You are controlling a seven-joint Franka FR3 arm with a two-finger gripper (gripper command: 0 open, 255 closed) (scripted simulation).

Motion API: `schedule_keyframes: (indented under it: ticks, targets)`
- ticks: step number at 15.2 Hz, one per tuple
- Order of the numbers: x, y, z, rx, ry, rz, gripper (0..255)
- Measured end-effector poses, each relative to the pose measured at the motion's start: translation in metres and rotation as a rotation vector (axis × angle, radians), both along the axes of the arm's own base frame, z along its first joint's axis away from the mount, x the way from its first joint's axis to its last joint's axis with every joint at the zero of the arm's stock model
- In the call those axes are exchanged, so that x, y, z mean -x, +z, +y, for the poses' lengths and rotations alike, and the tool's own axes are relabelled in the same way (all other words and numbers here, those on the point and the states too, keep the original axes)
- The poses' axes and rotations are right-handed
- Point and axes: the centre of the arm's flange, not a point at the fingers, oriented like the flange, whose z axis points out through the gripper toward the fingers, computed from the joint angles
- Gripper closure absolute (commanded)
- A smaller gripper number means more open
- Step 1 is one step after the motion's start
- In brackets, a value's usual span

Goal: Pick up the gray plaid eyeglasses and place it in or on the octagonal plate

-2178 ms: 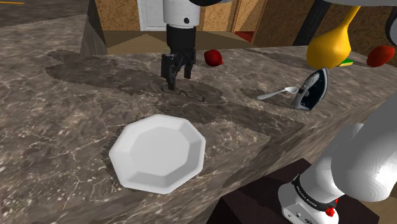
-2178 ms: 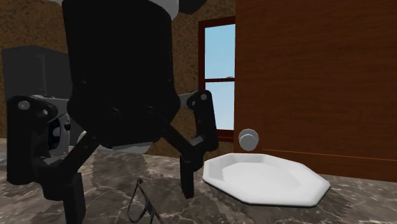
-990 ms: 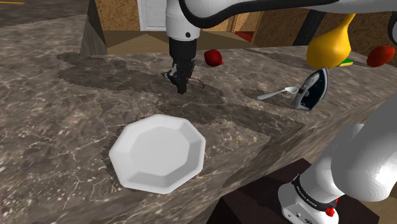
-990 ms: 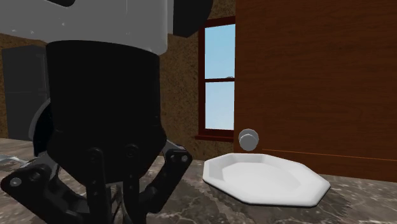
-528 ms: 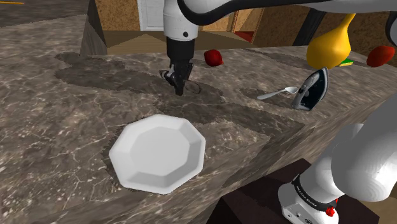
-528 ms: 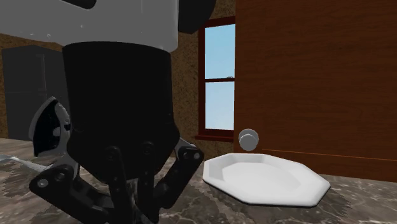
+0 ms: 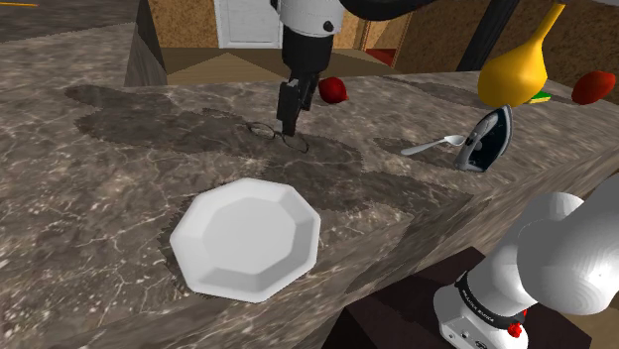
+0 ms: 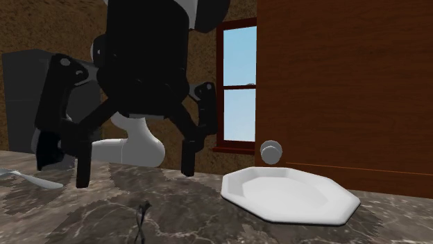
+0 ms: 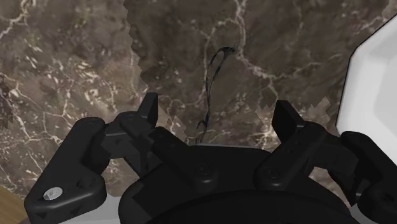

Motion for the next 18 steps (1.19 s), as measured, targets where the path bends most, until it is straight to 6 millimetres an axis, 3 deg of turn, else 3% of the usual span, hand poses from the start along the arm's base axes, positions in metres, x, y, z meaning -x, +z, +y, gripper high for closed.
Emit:
schedule_keyframes:
  ticks: [7, 13, 14, 18]
  targets:
    - [0.0, -0.028, -0.003, 0.006, 0.013, -0.012, 0]
    - [0.0, -0.033, -0.002, 0.006, 0.013, -0.013, 0]
    - [0.0, -0.033, -0.002, 0.006, 0.013, -0.013, 255]
    - [0.0, -0.033, -0.002, 0.006, 0.013, -0.013, 255]
